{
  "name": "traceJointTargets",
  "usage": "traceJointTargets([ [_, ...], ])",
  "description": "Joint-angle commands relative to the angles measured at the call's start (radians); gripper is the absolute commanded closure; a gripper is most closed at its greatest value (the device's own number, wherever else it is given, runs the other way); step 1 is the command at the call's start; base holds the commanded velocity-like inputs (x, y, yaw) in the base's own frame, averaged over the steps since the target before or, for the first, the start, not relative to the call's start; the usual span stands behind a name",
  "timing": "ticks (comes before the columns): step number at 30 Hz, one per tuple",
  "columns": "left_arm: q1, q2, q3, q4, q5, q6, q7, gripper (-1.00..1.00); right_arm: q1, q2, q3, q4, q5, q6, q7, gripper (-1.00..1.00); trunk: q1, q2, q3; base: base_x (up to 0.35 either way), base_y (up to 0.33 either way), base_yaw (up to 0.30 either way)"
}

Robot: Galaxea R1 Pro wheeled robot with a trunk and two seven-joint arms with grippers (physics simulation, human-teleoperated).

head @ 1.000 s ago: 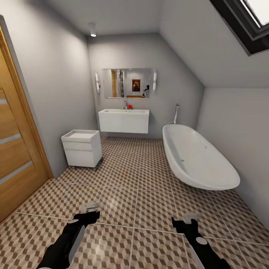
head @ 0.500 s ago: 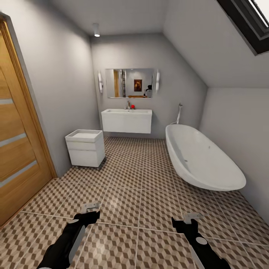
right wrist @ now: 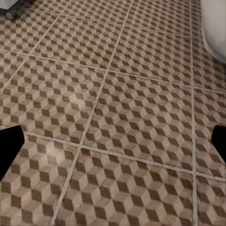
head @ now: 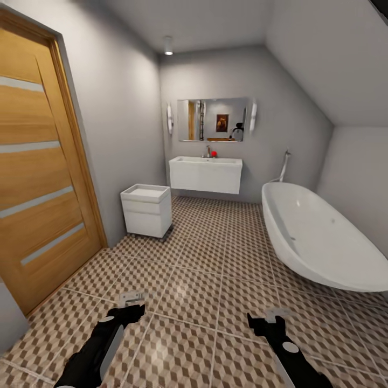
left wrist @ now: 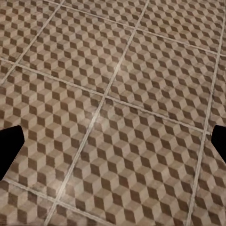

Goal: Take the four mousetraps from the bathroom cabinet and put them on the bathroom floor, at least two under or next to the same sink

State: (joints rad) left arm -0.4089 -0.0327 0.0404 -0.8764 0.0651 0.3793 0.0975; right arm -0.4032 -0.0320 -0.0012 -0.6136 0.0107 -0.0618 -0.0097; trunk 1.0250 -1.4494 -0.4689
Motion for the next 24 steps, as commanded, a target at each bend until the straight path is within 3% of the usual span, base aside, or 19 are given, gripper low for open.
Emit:
traceJointTargets([
  [1, -0.001, -0.001, 0.001, -0.001, 0.007, 0.005, 0.004, -1.00, 0.000, 0.000, 0.000, 0.000, 0.001, -0.003, -0.001, -1.00, 0.000, -0.001, -0.001, 0.000, 0.000, 0.299],
  [24, -0.001, 0.001, 0.003, 0.000, 0.007, 0.004, 0.007, -1.00, 0.000, 0.000, 0.000, 0.000, 0.001, -0.003, -0.002, -1.00, 0.000, -0.001, -0.001, 0.000, 0.000, 0.300],
])
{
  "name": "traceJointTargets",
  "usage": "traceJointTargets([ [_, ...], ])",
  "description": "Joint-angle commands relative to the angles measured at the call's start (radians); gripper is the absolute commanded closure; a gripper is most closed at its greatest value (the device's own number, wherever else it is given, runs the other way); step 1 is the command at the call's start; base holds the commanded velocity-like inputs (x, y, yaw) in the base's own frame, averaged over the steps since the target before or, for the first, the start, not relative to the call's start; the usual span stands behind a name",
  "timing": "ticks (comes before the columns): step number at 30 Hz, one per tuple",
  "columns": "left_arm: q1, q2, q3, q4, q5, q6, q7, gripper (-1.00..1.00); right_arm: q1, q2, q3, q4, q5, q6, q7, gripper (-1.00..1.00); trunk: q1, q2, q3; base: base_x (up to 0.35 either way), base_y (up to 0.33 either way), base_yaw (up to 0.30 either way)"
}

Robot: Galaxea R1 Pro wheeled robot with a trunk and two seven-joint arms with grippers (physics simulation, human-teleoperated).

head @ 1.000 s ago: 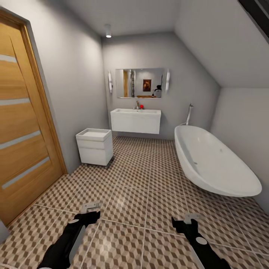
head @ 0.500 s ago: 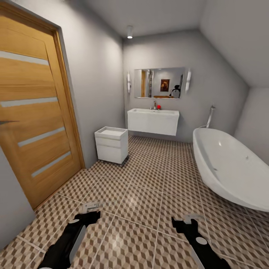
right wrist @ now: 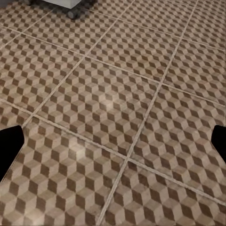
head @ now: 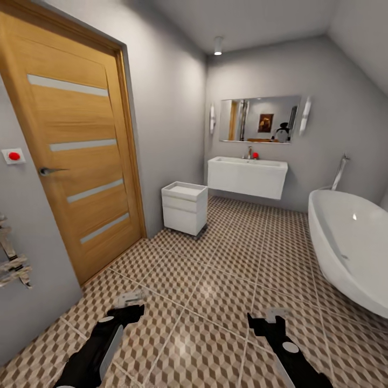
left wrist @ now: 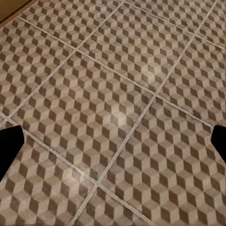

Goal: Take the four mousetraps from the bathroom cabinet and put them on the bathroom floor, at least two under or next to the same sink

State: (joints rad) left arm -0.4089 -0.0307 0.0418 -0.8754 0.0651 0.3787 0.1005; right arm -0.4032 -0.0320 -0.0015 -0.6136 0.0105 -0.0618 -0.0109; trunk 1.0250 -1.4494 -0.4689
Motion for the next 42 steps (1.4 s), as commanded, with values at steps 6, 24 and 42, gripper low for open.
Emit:
traceJointTargets([
  [6, -0.001, 0.000, 0.001, -0.001, 0.007, 0.004, 0.004, -1.00, 0.000, 0.000, 0.000, 0.000, 0.000, -0.003, -0.001, -1.00, 0.000, -0.001, -0.001, 0.000, 0.000, 0.300],
  [24, -0.001, 0.005, 0.004, 0.000, 0.007, 0.002, 0.004, -1.00, 0.000, 0.000, 0.000, 0.000, 0.000, -0.003, -0.001, -1.00, 0.000, -0.001, -0.001, 0.000, 0.000, 0.300],
  [42, -0.001, 0.005, 0.004, 0.000, 0.007, -0.001, 0.004, -1.00, 0.000, 0.000, 0.000, 0.000, 0.000, -0.003, -0.001, -1.00, 0.000, -0.001, -0.001, 0.000, 0.000, 0.300],
])
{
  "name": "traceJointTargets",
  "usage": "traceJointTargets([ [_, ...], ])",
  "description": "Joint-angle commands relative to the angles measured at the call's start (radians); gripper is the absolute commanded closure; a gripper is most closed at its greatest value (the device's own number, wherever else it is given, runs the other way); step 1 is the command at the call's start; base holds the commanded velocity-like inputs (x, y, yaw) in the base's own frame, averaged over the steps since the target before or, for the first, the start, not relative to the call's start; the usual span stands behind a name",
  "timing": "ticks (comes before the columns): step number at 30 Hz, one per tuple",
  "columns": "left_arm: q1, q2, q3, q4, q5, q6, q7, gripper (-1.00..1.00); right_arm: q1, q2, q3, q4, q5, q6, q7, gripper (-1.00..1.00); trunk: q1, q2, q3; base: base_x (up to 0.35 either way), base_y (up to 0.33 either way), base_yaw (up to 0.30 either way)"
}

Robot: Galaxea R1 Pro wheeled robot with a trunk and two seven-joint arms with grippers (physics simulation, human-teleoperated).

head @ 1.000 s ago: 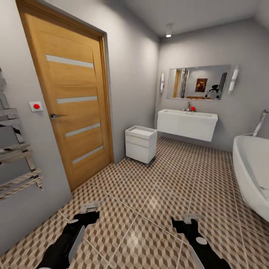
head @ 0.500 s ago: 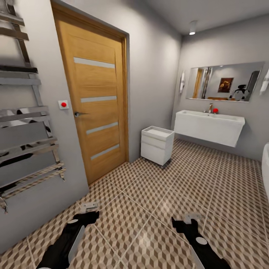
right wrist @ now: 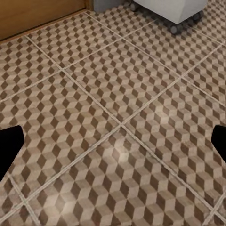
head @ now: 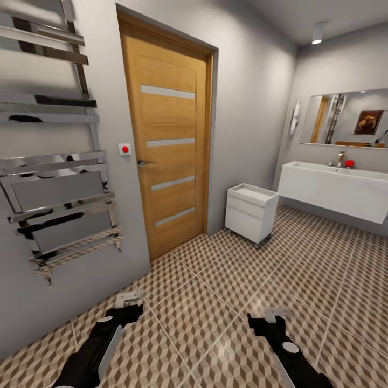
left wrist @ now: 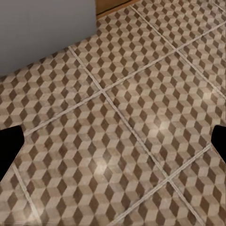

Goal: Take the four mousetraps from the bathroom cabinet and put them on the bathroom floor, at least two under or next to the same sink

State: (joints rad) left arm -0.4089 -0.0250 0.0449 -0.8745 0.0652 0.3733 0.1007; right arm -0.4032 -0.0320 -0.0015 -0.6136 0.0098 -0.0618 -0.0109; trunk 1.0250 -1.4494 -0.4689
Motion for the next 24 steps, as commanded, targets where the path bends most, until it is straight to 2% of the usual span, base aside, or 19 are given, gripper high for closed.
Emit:
traceJointTargets([
  [1, -0.001, -0.001, 0.001, -0.001, 0.007, 0.004, 0.004, -1.00, 0.000, 0.000, 0.000, 0.000, 0.001, -0.003, -0.001, -1.00, 0.000, -0.001, -0.001, 0.000, 0.000, 0.300],
  [24, -0.001, 0.000, 0.001, 0.000, 0.006, 0.000, 0.004, -1.00, 0.000, 0.000, 0.000, 0.000, 0.001, -0.003, -0.001, -1.00, 0.000, -0.001, -0.001, 0.000, 0.000, 0.300],
])
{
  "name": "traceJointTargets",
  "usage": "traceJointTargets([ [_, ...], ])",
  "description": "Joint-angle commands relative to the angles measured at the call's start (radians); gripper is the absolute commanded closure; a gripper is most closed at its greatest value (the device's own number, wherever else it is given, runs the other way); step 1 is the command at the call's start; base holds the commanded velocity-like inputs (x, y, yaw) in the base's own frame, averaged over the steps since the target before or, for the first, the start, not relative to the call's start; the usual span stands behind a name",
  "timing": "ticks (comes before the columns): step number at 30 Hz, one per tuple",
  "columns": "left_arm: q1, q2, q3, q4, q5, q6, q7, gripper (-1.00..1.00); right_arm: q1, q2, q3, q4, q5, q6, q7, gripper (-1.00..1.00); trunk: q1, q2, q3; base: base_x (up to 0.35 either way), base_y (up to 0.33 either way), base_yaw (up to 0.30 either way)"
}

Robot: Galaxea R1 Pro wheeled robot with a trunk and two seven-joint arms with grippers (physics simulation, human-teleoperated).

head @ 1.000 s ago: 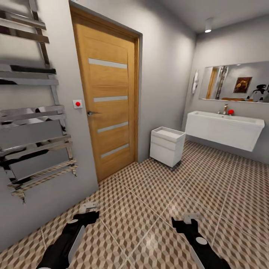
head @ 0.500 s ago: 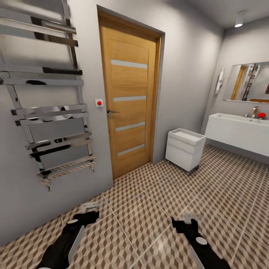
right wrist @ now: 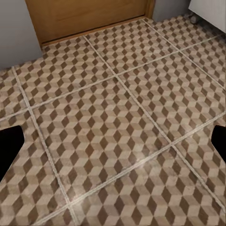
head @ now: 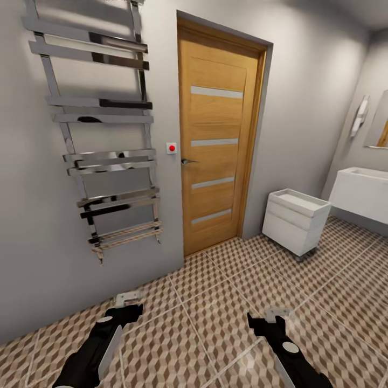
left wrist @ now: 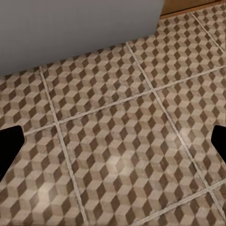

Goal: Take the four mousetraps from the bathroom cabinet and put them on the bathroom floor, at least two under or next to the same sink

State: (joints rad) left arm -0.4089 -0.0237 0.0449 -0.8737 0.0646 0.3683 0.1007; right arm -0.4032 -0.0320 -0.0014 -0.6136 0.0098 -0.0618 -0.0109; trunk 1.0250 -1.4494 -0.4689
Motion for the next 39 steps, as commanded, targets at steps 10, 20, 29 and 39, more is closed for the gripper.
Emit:
traceJointTargets([
  [10, -0.001, -0.001, 0.001, -0.002, 0.006, 0.005, 0.004, -1.00, 0.000, 0.000, 0.000, 0.000, 0.001, -0.003, -0.001, -1.00, 0.000, -0.001, -0.001, 0.000, 0.000, 0.300],
  [20, -0.001, -0.001, 0.001, -0.001, 0.006, 0.004, 0.005, -1.00, 0.000, 0.000, 0.000, 0.000, 0.001, -0.003, -0.001, -1.00, 0.000, -0.001, -0.001, 0.000, 0.000, 0.300],
  [29, -0.001, -0.001, 0.001, -0.002, 0.006, 0.003, 0.004, -1.00, 0.000, 0.000, 0.000, 0.000, 0.001, -0.003, -0.001, -1.00, 0.000, -0.001, -0.001, 0.000, 0.000, 0.300],
  [39, 0.000, -0.003, -0.001, -0.001, 0.005, -0.036, 0.005, -1.00, 0.000, 0.000, 0.000, 0.000, 0.001, -0.003, -0.001, -1.00, -0.023, 0.041, 0.018, 0.000, 0.000, 0.300],
])
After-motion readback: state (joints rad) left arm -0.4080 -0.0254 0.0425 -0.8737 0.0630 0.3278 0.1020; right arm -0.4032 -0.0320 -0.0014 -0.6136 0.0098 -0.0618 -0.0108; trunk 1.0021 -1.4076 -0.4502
